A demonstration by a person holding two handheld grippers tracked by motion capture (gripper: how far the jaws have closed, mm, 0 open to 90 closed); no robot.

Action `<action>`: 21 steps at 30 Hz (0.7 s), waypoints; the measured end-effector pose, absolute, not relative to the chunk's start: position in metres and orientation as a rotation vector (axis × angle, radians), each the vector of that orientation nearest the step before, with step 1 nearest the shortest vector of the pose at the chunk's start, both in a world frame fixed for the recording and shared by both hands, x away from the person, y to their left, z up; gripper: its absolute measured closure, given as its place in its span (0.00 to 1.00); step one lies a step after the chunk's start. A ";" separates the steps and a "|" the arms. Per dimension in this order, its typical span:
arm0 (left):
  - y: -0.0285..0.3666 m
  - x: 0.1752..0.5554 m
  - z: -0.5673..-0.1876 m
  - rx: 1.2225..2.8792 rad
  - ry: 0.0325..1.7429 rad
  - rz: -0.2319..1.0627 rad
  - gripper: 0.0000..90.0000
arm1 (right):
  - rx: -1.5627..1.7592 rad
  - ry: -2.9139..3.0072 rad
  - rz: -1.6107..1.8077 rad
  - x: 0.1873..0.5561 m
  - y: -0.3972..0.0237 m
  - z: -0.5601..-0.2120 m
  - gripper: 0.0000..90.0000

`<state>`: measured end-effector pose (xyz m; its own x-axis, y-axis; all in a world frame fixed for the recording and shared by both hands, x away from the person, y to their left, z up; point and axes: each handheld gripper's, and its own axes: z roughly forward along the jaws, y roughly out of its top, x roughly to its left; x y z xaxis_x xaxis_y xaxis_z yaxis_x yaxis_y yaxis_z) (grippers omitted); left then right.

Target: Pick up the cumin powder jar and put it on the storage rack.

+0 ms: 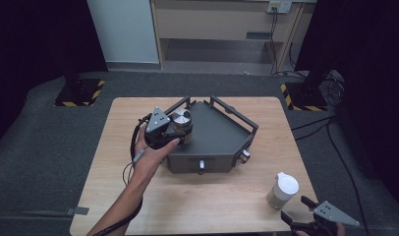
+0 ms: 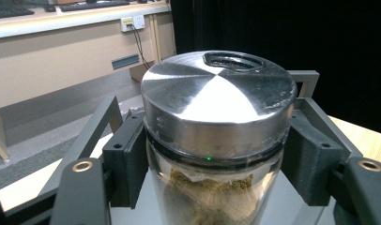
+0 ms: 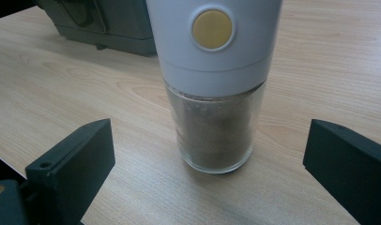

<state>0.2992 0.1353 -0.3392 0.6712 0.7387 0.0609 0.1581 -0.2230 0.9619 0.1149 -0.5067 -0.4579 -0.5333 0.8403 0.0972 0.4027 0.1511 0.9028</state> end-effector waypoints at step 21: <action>0.134 0.305 -0.352 1.767 0.744 0.647 0.34 | 1.182 2.001 1.362 0.116 -0.507 -0.458 0.03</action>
<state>0.3046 0.1339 -0.3525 0.6587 0.7491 0.0703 0.1740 -0.2426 0.9544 0.1160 -0.5074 -0.4581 -0.5356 0.8385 0.1001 0.4005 0.1479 0.9043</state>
